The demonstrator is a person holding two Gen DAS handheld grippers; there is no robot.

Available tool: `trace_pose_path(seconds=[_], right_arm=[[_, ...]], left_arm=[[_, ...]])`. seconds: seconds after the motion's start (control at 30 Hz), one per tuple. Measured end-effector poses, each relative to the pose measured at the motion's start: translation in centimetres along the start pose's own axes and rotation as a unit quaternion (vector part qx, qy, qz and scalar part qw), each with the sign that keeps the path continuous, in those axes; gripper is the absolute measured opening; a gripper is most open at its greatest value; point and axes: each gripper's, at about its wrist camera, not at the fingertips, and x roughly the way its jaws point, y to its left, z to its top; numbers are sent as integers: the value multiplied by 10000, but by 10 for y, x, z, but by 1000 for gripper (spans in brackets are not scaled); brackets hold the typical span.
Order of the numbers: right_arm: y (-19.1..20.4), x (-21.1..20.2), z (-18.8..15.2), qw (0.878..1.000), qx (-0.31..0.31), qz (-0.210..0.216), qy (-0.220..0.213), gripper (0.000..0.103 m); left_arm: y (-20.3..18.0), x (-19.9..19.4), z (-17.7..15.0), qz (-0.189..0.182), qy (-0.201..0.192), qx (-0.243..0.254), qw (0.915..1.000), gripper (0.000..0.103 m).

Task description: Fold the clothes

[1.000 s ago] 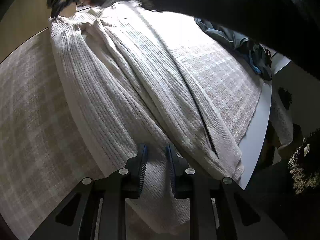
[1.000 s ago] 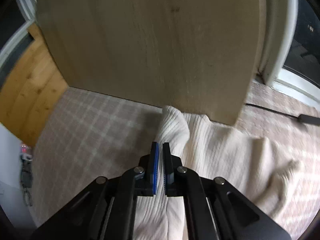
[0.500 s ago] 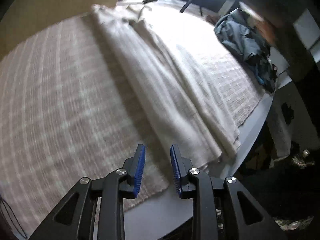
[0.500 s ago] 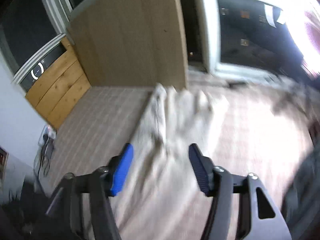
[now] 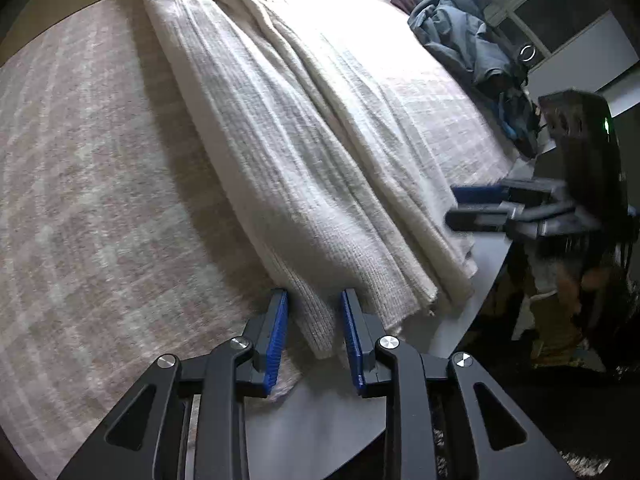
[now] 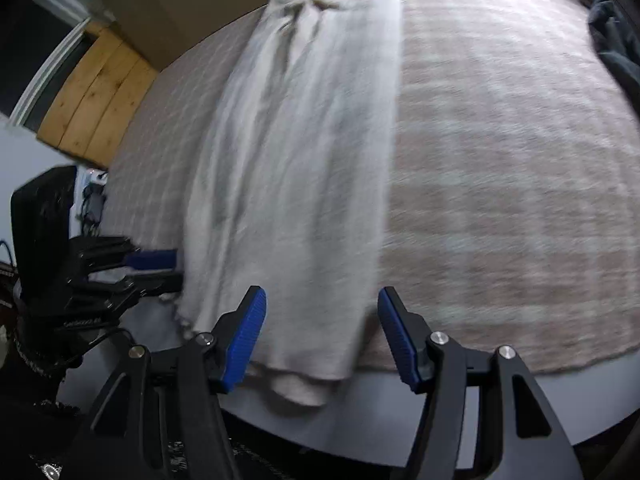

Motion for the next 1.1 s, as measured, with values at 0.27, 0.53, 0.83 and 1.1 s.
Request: trace_pose_path(seconds=[0.27,0.53,0.83,1.1], right_arm=[[17,-1,7,9996,-243,-105,121,15],[0,3,9,9993,359,34,139,40],[7,31,15,9980,258,527,241,43],[17,38,35,9882,597,1375,301,15]], left_arm=[[-13,-12,3,106,-179,191,9996,6],[6,-8,-3,115,-80,-383,9992,40],[-7,6,6,-244,86,-156,9995,14],[-6,-24,27,-749,-137,-152,9970,6]])
